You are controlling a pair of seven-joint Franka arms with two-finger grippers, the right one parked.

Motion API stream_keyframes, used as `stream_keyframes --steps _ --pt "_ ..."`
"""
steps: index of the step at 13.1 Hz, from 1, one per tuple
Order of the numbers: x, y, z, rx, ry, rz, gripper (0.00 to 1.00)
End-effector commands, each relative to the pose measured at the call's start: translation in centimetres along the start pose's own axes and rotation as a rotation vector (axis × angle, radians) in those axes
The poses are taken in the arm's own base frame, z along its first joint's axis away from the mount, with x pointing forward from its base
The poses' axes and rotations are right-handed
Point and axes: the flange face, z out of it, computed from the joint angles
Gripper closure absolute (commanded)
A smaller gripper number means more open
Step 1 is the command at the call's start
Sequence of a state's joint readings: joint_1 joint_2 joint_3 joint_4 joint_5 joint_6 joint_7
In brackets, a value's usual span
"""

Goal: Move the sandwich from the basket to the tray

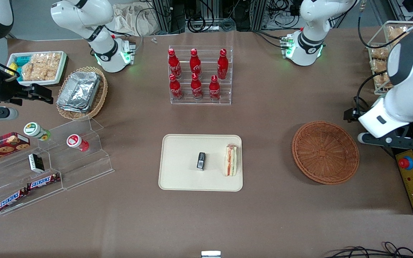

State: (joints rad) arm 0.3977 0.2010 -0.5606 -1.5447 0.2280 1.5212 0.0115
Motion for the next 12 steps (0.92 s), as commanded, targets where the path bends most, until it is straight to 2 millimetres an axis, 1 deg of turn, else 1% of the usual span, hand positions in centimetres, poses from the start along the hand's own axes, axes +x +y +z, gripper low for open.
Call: stream_keyframes --steps 1,5,6,7,9,10,12 --pt "-0.94 -1.86 -1.42 -0.038 0.008 -0.017 0.01" --pt "-1.01 -1.80 -1.45 -0.066 0.007 -0.056 0.01" --pt "-1.10 -2.52 -1.36 -0.076 0.008 -0.070 0.01" --pt "-1.12 -2.65 -1.34 -0.081 0.007 -0.076 0.01" --pt "-1.04 -2.46 -1.26 -0.068 0.003 -0.074 0.01" --pt "-0.84 -2.06 -1.06 -0.056 -0.003 -0.073 0.01" --pt "-1.04 -2.39 -1.25 -0.045 -0.003 -0.101 0.01"
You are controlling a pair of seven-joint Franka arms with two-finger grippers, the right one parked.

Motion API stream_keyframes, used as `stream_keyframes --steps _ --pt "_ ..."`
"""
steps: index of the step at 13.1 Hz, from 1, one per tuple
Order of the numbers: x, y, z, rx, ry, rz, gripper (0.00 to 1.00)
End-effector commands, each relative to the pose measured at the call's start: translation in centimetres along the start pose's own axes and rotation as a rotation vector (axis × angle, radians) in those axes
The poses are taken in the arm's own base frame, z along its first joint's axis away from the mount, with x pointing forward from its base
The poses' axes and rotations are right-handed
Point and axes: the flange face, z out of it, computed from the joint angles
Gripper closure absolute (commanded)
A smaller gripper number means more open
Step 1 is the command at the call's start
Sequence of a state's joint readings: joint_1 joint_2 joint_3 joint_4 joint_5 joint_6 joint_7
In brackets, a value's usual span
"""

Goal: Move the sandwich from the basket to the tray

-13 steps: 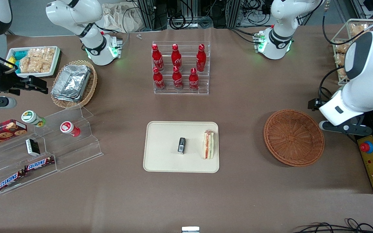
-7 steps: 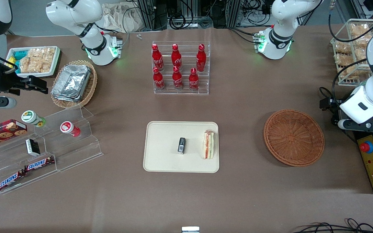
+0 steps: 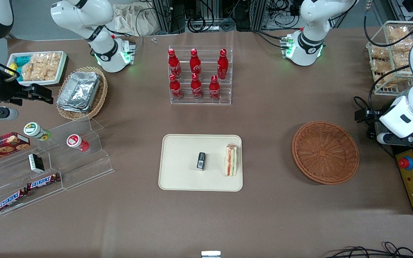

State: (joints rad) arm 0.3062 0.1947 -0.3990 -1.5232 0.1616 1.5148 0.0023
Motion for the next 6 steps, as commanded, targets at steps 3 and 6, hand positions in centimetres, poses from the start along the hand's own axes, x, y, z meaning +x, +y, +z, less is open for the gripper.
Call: stream_keyframes --steps 3,6 --pt "-0.9 -1.3 -0.9 -0.053 -0.002 -0.057 0.01" --pt "-0.6 -1.4 -2.0 -0.065 0.021 -0.058 0.01"
